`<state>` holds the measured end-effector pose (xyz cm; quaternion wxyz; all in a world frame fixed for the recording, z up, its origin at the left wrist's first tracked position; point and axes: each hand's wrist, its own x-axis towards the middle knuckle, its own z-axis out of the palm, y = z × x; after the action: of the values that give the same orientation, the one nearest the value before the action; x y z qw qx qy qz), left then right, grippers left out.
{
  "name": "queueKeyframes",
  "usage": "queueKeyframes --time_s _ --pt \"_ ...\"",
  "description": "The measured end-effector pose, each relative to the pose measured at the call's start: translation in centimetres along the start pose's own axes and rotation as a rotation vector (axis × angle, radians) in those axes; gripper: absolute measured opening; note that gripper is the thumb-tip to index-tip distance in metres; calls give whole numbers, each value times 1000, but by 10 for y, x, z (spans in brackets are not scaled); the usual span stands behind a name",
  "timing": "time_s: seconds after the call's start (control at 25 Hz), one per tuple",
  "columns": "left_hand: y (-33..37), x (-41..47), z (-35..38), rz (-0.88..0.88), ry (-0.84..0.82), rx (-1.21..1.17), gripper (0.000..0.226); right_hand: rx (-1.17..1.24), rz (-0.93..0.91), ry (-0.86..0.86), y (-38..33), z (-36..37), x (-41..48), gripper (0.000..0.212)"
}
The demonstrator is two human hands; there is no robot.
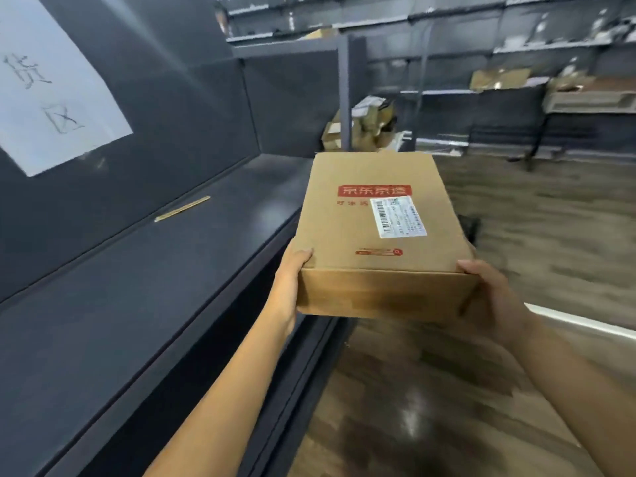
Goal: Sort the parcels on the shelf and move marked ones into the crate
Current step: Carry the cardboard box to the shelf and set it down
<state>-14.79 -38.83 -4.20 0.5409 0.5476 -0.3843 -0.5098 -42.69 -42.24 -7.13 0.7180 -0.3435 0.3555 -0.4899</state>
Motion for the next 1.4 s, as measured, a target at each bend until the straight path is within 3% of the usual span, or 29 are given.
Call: queueKeyframes --time_s 0.04,0.16,0.36,0.56,0.76,1.08,1.2,1.4 --pt "-6 5 18 20 -54 9 35 21 -19 48 -4 -15 -10 43" --pt "-31 17 69 31 -138 -1 34 58 -64 157 -8 -58 -33 60" --pt "-67 30 126 -43 -278 55 42 114 -90 343 -3 -121 -49 50" --pt "-89 46 165 -43 -324 55 38 149 -118 414 -3 -155 -54 54" --pt "-109 77 194 -158 -310 14 35 133 -74 476 -5 -184 -38 54" --pt "-119 206 245 -243 -395 12 42 126 -138 523 -48 -225 60 55" --pt "-111 254 262 -260 -425 -24 47 95 -176 528 -64 -236 102 67" --pt "-101 317 292 -275 -490 -89 72 111 -182 526 -84 -262 158 73"
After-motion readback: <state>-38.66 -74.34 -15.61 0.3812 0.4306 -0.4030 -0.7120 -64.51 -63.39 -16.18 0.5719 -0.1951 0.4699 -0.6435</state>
